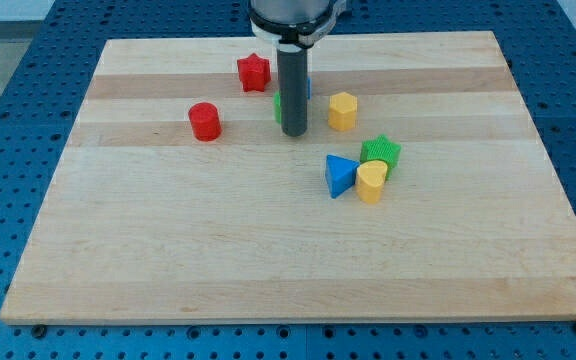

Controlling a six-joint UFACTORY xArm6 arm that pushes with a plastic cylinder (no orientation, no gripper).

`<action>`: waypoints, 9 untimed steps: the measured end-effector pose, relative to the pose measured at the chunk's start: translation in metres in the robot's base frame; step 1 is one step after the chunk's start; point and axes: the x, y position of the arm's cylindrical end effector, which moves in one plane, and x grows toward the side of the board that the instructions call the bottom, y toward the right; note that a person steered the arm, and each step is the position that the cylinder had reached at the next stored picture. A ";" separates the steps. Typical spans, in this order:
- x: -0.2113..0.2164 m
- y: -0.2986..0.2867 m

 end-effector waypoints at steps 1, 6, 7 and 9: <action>-0.003 0.012; -0.031 -0.028; -0.041 -0.036; -0.054 -0.066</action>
